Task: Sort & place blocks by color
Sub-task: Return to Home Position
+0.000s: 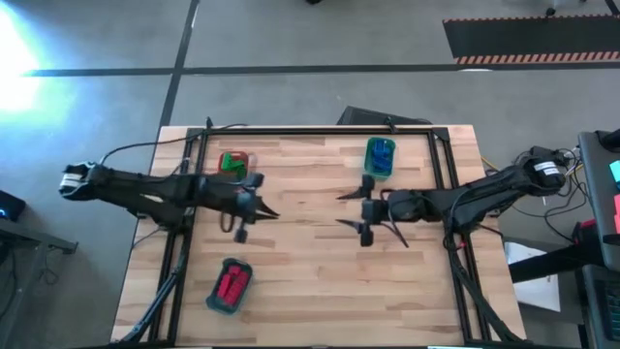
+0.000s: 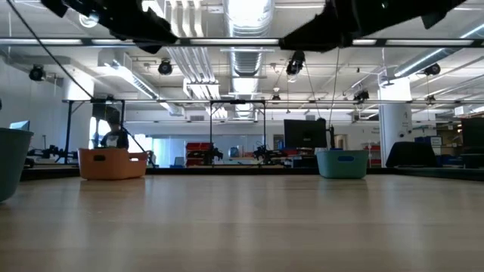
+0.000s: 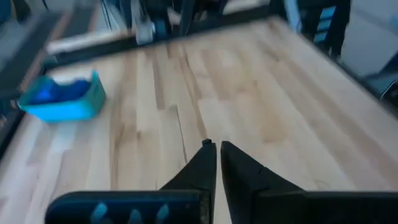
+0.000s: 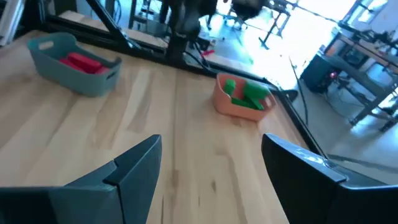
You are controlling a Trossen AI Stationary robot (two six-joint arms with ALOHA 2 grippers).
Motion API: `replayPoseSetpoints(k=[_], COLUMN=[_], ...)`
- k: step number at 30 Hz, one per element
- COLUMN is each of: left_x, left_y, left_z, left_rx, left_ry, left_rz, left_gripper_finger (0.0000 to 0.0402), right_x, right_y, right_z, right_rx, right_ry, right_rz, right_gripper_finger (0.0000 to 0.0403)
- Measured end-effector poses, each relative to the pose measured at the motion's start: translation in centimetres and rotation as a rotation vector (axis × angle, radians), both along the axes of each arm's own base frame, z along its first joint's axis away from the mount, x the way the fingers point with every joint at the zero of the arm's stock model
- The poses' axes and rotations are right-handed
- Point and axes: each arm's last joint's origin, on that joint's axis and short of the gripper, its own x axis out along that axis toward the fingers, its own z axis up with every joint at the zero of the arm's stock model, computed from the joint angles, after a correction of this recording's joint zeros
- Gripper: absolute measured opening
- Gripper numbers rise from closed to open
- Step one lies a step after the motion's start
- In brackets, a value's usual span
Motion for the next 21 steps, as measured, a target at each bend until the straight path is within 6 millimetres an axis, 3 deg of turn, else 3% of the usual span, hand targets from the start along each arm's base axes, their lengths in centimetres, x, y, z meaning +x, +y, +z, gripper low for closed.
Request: replayPoseSetpoints(k=[11, 21], left_x=[-6.5, -9.5], left_y=[0.4, 0.6], left_z=[-4.0, -6.7], left_rx=[-0.071, -0.155], left_ry=[-0.285, -0.399], left_rz=[0.015, 0.032], left_gripper_finger=[0.0001, 0.0001], right_x=[-6.6, -11.3], right_y=[-1.7, -2.3], right_z=[-1.7, -2.6], right_rx=[0.055, 0.087], right_ry=[-0.143, -0.268], right_rz=[-0.03, -0.033], right_gripper_finger=[0.0251, 0.0236])
